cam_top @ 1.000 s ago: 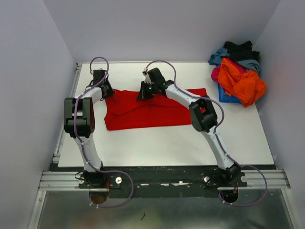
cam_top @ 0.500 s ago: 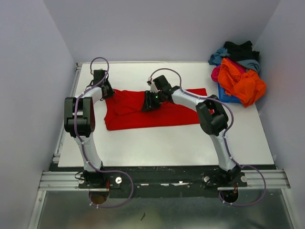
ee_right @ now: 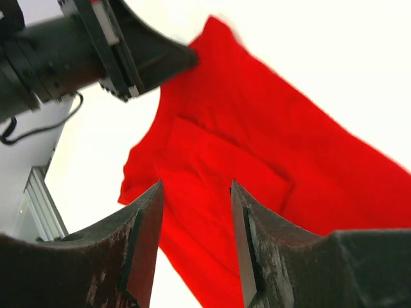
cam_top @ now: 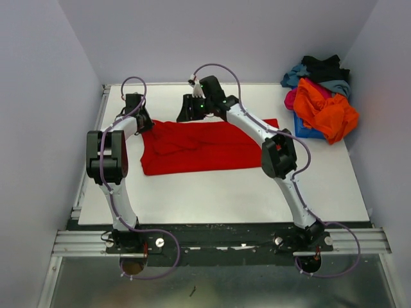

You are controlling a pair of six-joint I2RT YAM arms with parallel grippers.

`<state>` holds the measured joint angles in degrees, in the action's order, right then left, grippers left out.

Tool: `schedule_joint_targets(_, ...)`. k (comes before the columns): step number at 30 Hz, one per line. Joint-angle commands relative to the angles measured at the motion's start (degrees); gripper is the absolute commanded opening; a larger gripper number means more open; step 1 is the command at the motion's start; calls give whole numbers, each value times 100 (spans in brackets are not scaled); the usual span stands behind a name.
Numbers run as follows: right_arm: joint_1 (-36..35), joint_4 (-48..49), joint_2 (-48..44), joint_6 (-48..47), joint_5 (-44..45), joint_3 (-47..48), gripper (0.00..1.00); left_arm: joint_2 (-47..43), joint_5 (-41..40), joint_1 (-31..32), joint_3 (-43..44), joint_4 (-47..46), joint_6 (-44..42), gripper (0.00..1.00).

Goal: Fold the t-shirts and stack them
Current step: Fold the other side of the tshirt into a rectangle

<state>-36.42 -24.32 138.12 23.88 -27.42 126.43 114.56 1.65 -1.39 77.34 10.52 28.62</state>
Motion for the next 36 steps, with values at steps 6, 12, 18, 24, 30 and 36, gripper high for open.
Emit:
schedule_joint_targets(6, -40, -197, 1076, 222, 131, 944, 54, 31, -121, -28, 88, 64, -67, 0)
schedule_joint_targets(12, -40, -223, 1269, 293, 386, 1085, 52, 31, -121, -28, 79, 81, -76, 0)
schedule_joint_targets(18, -40, -372, 1226, 249, 352, 805, 43, 31, -121, -28, 79, 81, -76, 0)
schedule_joint_targets(24, -84, -328, 918, 126, 307, 251, 42, 49, -112, -28, 106, 90, -85, 0)
schedule_joint_targets(30, -102, -355, 839, 82, 281, 136, 12, 57, -121, -28, 123, 99, -85, 0)
schedule_joint_targets(36, -102, -241, 383, -24, 290, -425, 1, 75, -121, -28, 141, 108, -94, 0)
